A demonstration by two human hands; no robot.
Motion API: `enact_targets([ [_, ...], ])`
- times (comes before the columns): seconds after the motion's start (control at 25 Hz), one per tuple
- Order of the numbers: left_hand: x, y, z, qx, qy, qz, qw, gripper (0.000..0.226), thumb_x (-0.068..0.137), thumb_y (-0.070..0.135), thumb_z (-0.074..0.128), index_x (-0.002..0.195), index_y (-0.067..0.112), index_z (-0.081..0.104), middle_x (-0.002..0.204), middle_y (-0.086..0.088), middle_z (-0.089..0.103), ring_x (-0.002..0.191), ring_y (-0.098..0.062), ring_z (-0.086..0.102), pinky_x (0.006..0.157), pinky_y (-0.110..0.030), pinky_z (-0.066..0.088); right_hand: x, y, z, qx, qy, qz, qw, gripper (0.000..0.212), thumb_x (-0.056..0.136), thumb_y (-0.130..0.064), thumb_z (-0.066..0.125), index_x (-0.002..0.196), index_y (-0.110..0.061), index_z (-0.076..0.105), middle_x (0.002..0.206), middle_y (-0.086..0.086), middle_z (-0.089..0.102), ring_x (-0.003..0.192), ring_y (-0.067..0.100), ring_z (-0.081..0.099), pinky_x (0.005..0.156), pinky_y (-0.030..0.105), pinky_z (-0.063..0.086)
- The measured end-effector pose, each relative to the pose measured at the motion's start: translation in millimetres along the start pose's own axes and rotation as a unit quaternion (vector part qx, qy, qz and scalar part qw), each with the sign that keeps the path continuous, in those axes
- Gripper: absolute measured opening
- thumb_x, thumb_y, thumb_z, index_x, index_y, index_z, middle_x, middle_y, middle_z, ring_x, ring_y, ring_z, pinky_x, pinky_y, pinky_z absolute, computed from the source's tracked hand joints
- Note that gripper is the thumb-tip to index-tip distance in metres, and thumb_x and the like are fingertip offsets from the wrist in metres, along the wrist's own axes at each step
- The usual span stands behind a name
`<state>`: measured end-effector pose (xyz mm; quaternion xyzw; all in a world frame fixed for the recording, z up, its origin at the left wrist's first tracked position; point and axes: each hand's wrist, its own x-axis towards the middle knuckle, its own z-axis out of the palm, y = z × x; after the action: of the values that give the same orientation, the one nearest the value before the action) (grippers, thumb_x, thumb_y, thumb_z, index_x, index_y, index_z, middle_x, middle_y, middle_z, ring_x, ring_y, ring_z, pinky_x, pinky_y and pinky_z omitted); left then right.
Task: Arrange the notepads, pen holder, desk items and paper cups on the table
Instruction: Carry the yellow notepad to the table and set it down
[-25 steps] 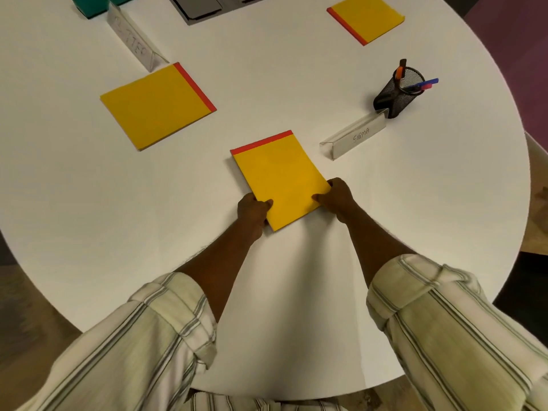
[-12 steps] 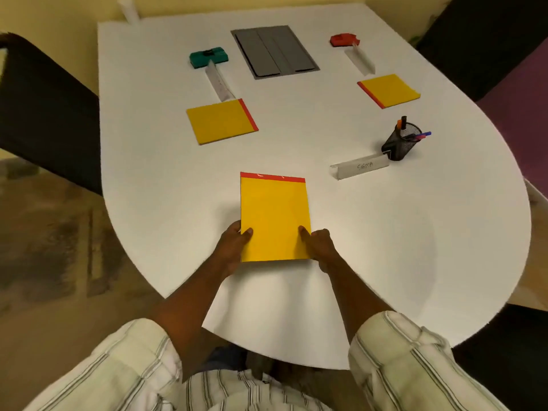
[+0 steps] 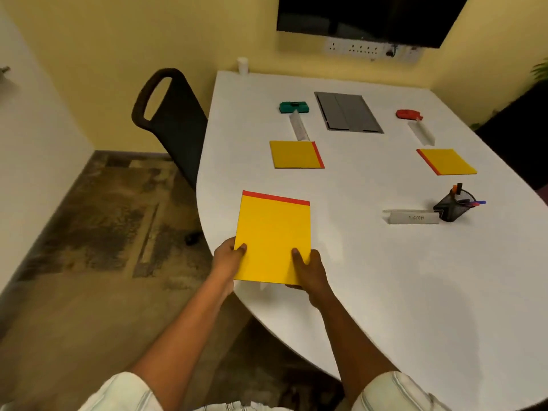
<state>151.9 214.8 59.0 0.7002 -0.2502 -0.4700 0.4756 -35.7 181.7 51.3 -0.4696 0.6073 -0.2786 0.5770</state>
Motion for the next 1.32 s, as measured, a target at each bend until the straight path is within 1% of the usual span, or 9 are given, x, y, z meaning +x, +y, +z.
enact_targets([
  [0.2, -5, 11, -113, -0.012, 0.056, 0.078, 0.995, 0.027, 0.099, 0.019, 0.045, 0.124, 0.017, 0.055, 0.111, -0.001, 0.06, 0.086, -0.012, 0.056, 0.062, -0.023, 0.043, -25, -51, 98, -0.043, -0.059, -0.058, 0.996, 0.038, 0.093, -0.042, 0.052, 0.117, -0.019, 0.035, 0.116, 0.005, 0.046, 0.1, 0.025, 0.055, 0.062, 0.043, 0.059],
  [0.52, 5, 27, -328, 0.029, 0.082, 0.149, 0.985, 0.033, 0.098, 0.019, 0.046, 0.131, 0.018, 0.052, 0.122, 0.0, 0.061, 0.109, -0.02, 0.058, 0.086, -0.031, 0.046, -74, -105, 291, -0.043, -0.133, -0.089, 0.986, 0.05, 0.091, -0.043, 0.055, 0.129, -0.025, 0.028, 0.127, 0.004, 0.043, 0.096, 0.03, 0.062, 0.057, 0.039, 0.06],
  [0.64, 26, 37, -375, 0.024, 0.063, 0.159, 0.985, 0.034, 0.098, 0.019, 0.046, 0.132, 0.02, 0.051, 0.126, -0.001, 0.061, 0.111, -0.019, 0.059, 0.09, -0.034, 0.047, -73, -122, 329, -0.058, -0.19, -0.104, 0.975, 0.043, 0.094, -0.04, 0.053, 0.123, -0.034, 0.023, 0.118, 0.004, 0.051, 0.074, 0.034, 0.071, 0.052, 0.032, 0.056],
  [0.76, 50, 47, -403, 0.002, 0.048, 0.161, 0.986, 0.035, 0.098, 0.021, 0.046, 0.133, 0.024, 0.049, 0.128, 0.002, 0.06, 0.113, -0.017, 0.059, 0.094, -0.036, 0.049, -58, -139, 357, -0.083, -0.18, -0.147, 0.969, 0.045, 0.094, -0.04, 0.053, 0.126, -0.04, 0.02, 0.116, -0.006, 0.052, 0.061, 0.027, 0.07, 0.048, 0.024, 0.05],
  [0.8, 57, 51, -409, -0.003, 0.042, 0.159, 0.986, 0.036, 0.098, 0.024, 0.046, 0.133, 0.028, 0.047, 0.127, 0.004, 0.059, 0.112, -0.017, 0.06, 0.091, -0.039, 0.051, -50, -146, 366, -0.087, -0.168, -0.161, 0.969, 0.048, 0.094, -0.041, 0.053, 0.129, -0.039, 0.022, 0.118, -0.006, 0.052, 0.058, 0.025, 0.069, 0.047, 0.022, 0.049],
  [0.88, 72, 66, -426, -0.018, 0.036, 0.148, 0.988, 0.033, 0.098, 0.03, 0.046, 0.13, 0.039, 0.045, 0.12, 0.008, 0.06, 0.097, -0.021, 0.067, 0.068, -0.04, 0.059, -28, -166, 388, -0.083, -0.161, -0.181, 0.967, 0.049, 0.092, -0.042, 0.055, 0.132, -0.036, 0.027, 0.121, -0.005, 0.053, 0.053, 0.021, 0.067, 0.046, 0.019, 0.047],
  [1.0, 105, 100, -459, -0.007, 0.054, 0.159, 0.986, 0.033, 0.098, 0.035, 0.044, 0.131, 0.039, 0.04, 0.11, 0.002, 0.066, 0.067, -0.03, 0.072, 0.036, -0.027, 0.048, 16, -206, 431, -0.063, -0.182, -0.217, 0.957, 0.049, 0.092, -0.04, 0.057, 0.132, -0.037, 0.029, 0.118, -0.007, 0.054, 0.055, 0.022, 0.066, 0.048, 0.025, 0.051],
  [1.12, 134, 141, -485, 0.003, 0.096, 0.162, 0.982, 0.035, 0.097, 0.034, 0.044, 0.132, 0.035, 0.041, 0.108, 0.0, 0.068, 0.062, -0.034, 0.071, 0.03, -0.021, 0.035, 53, -248, 472, -0.05, -0.216, -0.215, 0.951, 0.053, 0.091, -0.037, 0.059, 0.135, -0.036, 0.03, 0.117, -0.008, 0.054, 0.06, 0.021, 0.067, 0.048, 0.027, 0.052],
  [1.32, 199, 179, -506, -0.038, 0.157, 0.149, 0.976, 0.027, 0.097, 0.029, 0.048, 0.123, 0.028, 0.052, 0.1, -0.001, 0.069, 0.054, -0.029, 0.069, 0.028, -0.017, 0.029, 116, -298, 516, -0.046, -0.237, -0.221, 0.945, 0.049, 0.091, -0.035, 0.06, 0.132, -0.034, 0.033, 0.116, -0.005, 0.056, 0.057, 0.021, 0.066, 0.049, 0.031, 0.054],
])
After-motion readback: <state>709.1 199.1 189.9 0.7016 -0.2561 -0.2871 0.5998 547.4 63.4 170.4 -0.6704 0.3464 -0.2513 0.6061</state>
